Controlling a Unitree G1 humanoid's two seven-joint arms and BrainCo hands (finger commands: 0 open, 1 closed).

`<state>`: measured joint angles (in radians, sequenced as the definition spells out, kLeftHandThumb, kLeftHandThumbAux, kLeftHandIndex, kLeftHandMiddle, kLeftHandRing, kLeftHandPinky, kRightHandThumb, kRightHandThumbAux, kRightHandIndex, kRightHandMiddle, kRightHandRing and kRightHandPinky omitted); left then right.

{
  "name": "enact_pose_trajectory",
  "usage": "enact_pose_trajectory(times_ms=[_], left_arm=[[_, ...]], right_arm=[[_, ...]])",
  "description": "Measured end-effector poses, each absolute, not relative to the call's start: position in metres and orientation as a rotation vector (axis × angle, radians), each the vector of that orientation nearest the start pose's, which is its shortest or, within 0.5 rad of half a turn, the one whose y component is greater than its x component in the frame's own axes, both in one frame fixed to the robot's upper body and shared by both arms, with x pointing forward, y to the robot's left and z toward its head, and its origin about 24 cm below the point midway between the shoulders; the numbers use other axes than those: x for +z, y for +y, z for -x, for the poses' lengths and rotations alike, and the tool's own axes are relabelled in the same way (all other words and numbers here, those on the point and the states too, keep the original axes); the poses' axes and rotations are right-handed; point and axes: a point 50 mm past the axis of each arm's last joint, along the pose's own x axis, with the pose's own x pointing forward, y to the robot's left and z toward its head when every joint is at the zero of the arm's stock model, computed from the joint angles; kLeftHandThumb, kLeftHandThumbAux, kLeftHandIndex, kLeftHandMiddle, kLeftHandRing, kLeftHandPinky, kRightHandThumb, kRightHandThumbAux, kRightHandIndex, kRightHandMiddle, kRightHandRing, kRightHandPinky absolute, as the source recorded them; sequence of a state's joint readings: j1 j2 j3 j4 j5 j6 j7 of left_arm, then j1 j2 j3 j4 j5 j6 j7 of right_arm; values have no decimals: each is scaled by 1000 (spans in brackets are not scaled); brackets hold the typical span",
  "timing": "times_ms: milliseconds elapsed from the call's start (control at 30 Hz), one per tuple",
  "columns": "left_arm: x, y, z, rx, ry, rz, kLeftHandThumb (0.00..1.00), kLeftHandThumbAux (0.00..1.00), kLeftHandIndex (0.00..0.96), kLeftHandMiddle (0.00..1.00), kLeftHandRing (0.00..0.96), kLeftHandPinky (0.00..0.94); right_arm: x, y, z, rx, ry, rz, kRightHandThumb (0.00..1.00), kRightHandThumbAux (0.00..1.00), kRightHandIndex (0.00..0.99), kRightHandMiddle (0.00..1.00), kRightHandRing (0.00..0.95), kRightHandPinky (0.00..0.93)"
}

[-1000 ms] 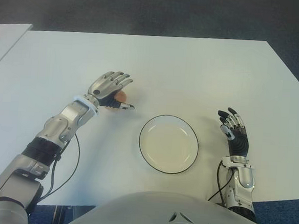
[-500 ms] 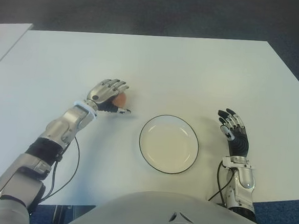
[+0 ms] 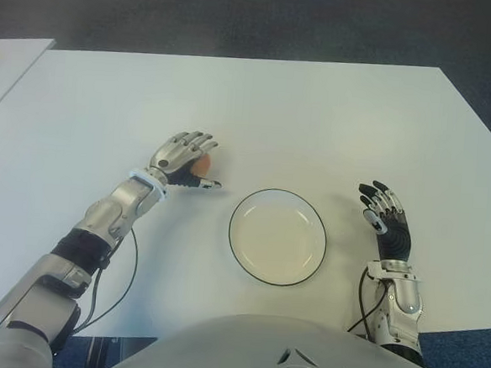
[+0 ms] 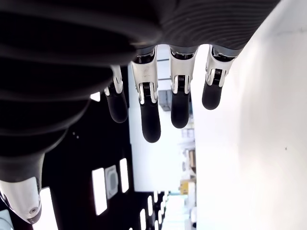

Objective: Put the apples into the plate.

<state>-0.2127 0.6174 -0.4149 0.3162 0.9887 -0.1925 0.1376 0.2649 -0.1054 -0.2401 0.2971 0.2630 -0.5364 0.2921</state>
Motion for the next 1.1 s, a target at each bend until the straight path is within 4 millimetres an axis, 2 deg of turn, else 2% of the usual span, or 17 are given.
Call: enact_pose_trajectory(times_ms=[233,633,733,833,900,967,1000,1067,1100], left_arm=[[15,191,-274,-429,-183,-1608,325,186,0,0,0,0],[1,186,-289,-387,-235,-1571,301,220,0,0,0,0],[-3,182,-291,-388,-250,-1557,305,253,19,0,0,1],[-6,179,-290,-387,-264,-1539,317,278,78,0,0,14],[-7,177,-290,-381,-276,-1527,384,324,199,93,58,82],[-10,175,-289,-364,-297,-1513,420,346,252,140,94,118],[-11,174,-289,-358,-305,-1508,473,371,310,211,166,195],[-11,173,-291,-327,-338,-1499,590,524,369,321,287,318],[-11,173,-292,-310,-352,-1497,638,582,393,413,390,405]], right_arm=[[-17,-242,-162,-129,-45,-40,318,614,198,291,208,175],[-15,-247,-152,-143,-37,-22,301,623,216,293,211,173],[-15,-248,-151,-146,-34,-18,299,624,224,295,213,176],[-15,-250,-150,-148,-32,-15,296,624,228,297,214,171],[-15,-251,-149,-150,-32,-13,290,624,233,298,213,169],[-15,-252,-148,-153,-32,-10,288,624,237,298,212,170],[-14,-252,-147,-153,-31,-8,286,625,241,296,211,173],[-13,-254,-145,-154,-32,1,284,626,245,292,208,176],[-12,-255,-143,-155,-32,5,281,625,246,289,206,179]])
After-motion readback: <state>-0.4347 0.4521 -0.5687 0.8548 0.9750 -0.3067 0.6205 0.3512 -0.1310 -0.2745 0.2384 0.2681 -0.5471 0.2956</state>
